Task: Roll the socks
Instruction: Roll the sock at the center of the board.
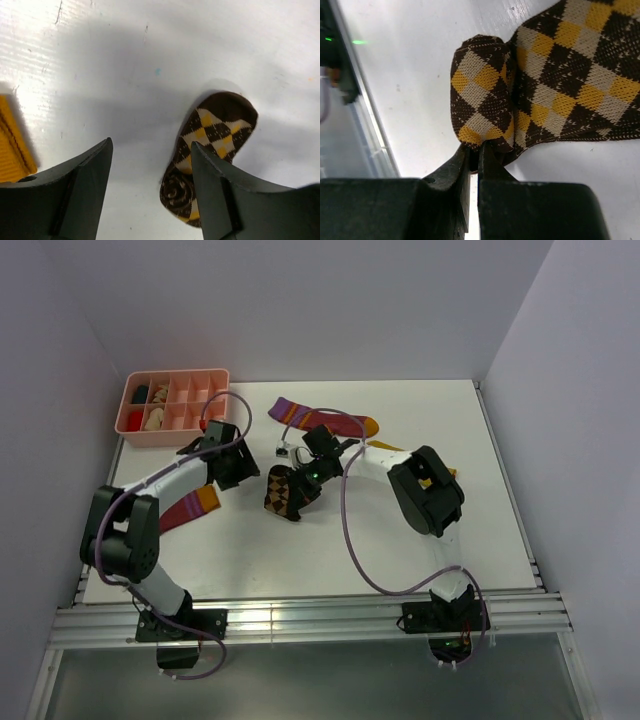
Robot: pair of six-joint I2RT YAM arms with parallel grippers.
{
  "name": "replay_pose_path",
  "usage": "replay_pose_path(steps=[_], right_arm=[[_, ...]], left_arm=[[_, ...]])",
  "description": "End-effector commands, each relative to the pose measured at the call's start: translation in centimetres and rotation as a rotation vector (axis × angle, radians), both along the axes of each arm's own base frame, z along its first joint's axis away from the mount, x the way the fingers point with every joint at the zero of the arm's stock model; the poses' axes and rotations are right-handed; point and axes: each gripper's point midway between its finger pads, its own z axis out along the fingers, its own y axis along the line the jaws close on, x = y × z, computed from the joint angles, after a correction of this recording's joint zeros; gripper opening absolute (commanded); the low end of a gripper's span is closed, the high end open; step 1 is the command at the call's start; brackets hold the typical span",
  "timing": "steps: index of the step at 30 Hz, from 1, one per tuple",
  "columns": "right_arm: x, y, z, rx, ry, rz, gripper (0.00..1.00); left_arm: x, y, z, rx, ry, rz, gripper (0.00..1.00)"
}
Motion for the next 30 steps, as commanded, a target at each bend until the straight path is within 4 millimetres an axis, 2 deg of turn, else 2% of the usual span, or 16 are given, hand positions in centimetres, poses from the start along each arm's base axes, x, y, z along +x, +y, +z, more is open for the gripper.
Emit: replay_pose_path(steps=[1,4,9,11,15,20,25,29,30], right_arm=[[-1.9,-0.7,-0.5,-0.019,0.21,-0.01,0.0],[-1.5,-0.6,-1.1,-0.015,0.237,-0.017,0.0],[-1.0,-0.5,-1.7,-0.03,0.276,-0.04,0.0],[-0.9,-0.4,-2.1,-0.039,0.276,-0.046,0.0],[-0.6,-0.4,-2.4,-0.051,0.271,-0.056,0.0],[-0.4,-0.5,-2.4,-0.057,0.258,-0.061,0.0],[-0.2,-0.6,-2.6,-0.068,0.241,-0.07,0.0],[0.1,-0.5,-2.2,-0.06,0.222,-0.079,0.0],[0.2,-0.5,-2.3,-0.061,0.213,-0.083,0.0]], left_arm=[[0.2,-0.8,2.4,-0.081,-0.106,0.029,0.67],[-1.6,-2.2,2.5,-0.155,-0.121,-0.047,0.65],[-4.2,-4.3,1.4,-0.191,-0.099,-0.099,0.65],[-4.6,-4.8,0.9,-0.205,-0.086,-0.096,0.65],[-4.4,-6.0,1.4,-0.232,-0.105,-0.089,0.64],[-4.3,-5.6,0.5,-0.17,-0.086,-0.092,0.61],[-5.0,-5.0,-1.5,-0.139,-0.01,-0.063,0.51],[-6.1,-4.4,-3.7,-0.109,0.073,-0.026,0.35],[-6.5,-4.1,-4.2,-0.097,0.095,-0.013,0.28]])
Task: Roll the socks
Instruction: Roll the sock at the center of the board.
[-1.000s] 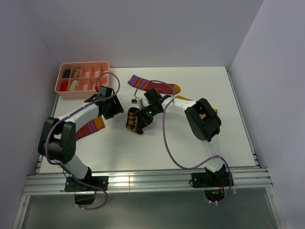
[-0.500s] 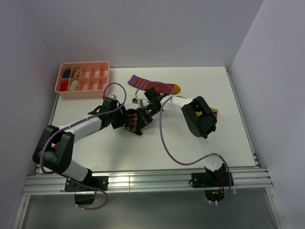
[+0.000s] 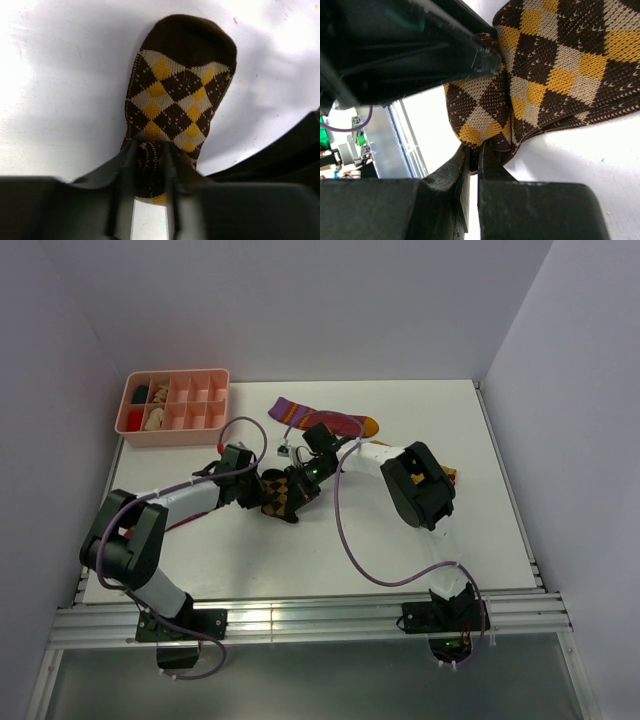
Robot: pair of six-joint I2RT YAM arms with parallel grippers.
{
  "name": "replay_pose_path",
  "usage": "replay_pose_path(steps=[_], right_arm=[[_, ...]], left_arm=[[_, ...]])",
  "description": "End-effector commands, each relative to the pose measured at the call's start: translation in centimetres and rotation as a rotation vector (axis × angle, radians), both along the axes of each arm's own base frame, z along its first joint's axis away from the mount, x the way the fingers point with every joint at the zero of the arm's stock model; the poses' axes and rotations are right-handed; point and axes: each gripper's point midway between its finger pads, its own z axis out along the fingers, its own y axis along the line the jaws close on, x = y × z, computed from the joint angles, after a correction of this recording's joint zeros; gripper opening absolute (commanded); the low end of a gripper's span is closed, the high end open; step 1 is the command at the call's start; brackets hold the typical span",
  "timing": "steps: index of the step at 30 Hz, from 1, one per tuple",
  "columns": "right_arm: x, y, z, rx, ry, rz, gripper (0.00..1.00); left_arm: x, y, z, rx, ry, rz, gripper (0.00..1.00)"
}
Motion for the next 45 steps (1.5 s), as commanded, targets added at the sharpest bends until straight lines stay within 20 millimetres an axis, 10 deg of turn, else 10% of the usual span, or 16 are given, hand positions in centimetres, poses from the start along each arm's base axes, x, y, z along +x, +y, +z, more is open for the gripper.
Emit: replay_pose_path(steps=[1,12,20,33,45], right_arm=[[0.4,-0.9,-1.9,-0.09,-0.025,-0.035,0.0],[1.7,-1.2,3.4,0.032,-0.316,-0.098,0.45],[2.1,-1.4,6.4,0.037,-0.601,-0.126,0.56],[1.3,2.2,5.0,-0.174,-1.016,-0.037,0.59],[2.2,1.1,-1.0,-0.387,-1.07,0.04,0.6]], left_arm=[[-1.2,1.1,-2.1,0.071,0.09,0.034,0.24],[-2.3,1.6,-5.2,0.154,0.212,-0.044,0.03],[-3.2,2.3,-5.8,0.18,0.237,-0.041,0.01],[-3.8,3.2,-6.5,0.199,0.3,-0.05,0.0],[-3.4,3.4,-6.3,0.193,0.313,-0.085,0.0]])
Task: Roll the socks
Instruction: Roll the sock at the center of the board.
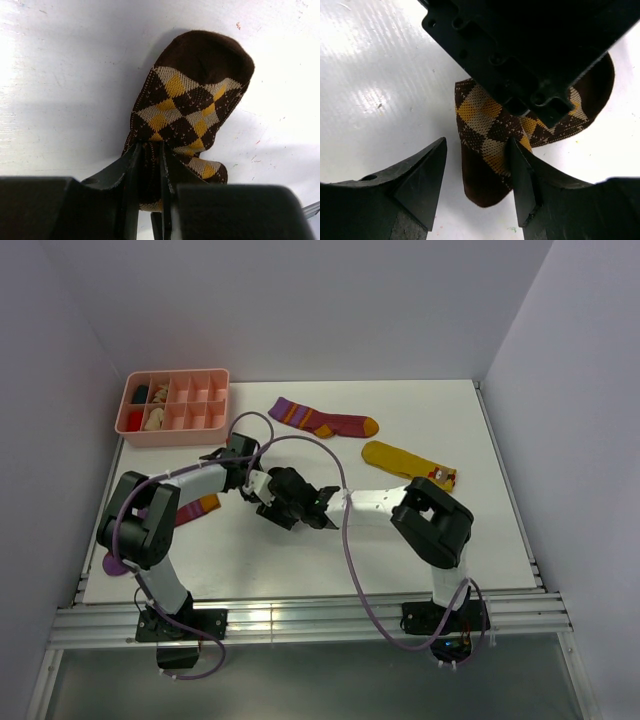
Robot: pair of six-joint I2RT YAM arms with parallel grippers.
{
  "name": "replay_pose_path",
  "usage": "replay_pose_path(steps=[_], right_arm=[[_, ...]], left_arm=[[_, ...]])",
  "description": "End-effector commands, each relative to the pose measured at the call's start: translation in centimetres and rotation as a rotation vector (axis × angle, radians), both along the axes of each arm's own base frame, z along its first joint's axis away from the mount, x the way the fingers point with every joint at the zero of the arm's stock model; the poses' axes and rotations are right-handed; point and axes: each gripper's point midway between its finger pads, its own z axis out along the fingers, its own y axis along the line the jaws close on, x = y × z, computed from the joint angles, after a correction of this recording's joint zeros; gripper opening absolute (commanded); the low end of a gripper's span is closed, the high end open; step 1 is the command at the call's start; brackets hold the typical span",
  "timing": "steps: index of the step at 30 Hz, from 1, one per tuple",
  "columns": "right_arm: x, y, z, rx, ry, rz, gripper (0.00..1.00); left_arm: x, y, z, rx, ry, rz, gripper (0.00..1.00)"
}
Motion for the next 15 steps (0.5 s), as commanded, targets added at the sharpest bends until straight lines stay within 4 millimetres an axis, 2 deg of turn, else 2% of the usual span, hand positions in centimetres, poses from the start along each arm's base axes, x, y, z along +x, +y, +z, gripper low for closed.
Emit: replay_pose_path(steps=[1,6,10,13,14,15], right_arm=[[0.9,-1.1,-2.2,-0.097,-0.023,-0.028,0.6],[0.9,-1.4,-4.1,-0.149,-0.008,-0.026,0.59],[0.6,-1.5,-6.1,-0.193,0.029,-0.013,0.55],[0.1,-1.5,-6.8,-0.215,0.059,0.008,0.39],[-0.2,-1.8,-7.0,-0.226,0.078,0.015,0.28],[-0.5,-1.8,-7.0,-0.228,0.091,0.023,0.23]], left_arm=[[-4.6,4.1,-5.1,0.183,0.198,-0.029,0.0],[-3.9,3.7,-4.3,0.138,0.176,-0.052,0.01],[-3.1,3.7,-3.5,0.124,0.144,-0.064,0.06],[-2.5,3.8,-3.0,0.116,0.125,-0.061,0.11],[-2.3,3.9,-2.9,0.113,0.119,-0.055,0.15],[-2.1,4.0,-2.7,0.11,0.111,-0.05,0.17]])
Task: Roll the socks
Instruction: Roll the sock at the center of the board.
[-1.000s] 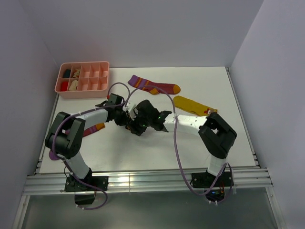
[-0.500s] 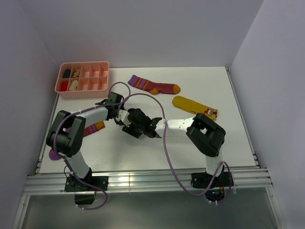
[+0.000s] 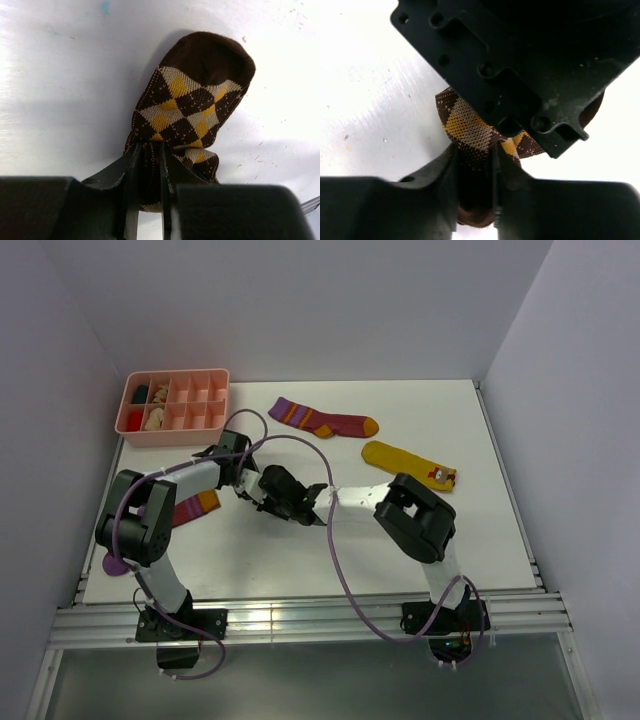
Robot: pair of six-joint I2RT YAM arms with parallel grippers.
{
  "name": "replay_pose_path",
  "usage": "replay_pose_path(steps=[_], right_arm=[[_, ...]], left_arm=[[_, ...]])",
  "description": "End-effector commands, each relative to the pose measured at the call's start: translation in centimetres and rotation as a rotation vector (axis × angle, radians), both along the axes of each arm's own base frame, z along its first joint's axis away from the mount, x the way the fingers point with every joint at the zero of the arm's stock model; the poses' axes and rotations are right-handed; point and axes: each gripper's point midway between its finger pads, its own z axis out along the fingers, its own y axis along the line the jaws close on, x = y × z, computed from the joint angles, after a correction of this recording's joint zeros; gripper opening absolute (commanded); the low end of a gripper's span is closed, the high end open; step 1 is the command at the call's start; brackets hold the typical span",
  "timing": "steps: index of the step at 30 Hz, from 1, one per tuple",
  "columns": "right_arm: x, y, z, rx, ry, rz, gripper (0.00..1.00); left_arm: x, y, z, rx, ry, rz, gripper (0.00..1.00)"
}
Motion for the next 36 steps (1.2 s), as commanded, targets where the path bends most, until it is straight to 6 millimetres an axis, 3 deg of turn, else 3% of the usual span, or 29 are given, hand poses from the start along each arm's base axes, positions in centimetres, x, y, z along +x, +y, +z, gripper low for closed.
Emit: replay_pose_path(steps=[1,2,6,15,24,30,32,36], right_arm=[[-3.0,-2.7,-5.4,-0.142,0.183,0.03,0.18],[-3.5,-3.0,-5.5,-0.156,0.206,0.038,0.1],[-5.0,-3.6,-5.2,-0.159,0.295,0.073,0.0],[-8.3,-4.4,-4.7,-0.195,0.452,0.149,0.0],[-9.4,-5.1,-4.9,-0.208,0.499,0.158,0.0],[-10.0,-5.1,-4.6,-0.2,0.56,0.176,0.0],[-10.0,-5.1,-4.6,-0.196,0.568,0.175,0.0],[-10.2,-5.0,-4.4,-0.191,0.611,0.184,0.0]], left_arm=[[-2.5,3.1,-2.6,0.13,0.103,-0.011,0.19],[-2.3,3.2,-2.4,0.127,0.091,-0.004,0.23],[-1.1,3.7,-1.6,0.137,0.053,0.018,0.31],[1.1,3.6,-1.2,0.139,0.027,0.039,0.32],[2.2,4.3,-0.4,0.146,-0.008,0.065,0.34],[2.7,5.6,1.4,0.129,-0.072,0.114,0.66],[3.0,6.0,1.8,0.12,-0.083,0.144,0.7],[3.2,7.1,3.1,0.123,-0.128,0.212,0.66]])
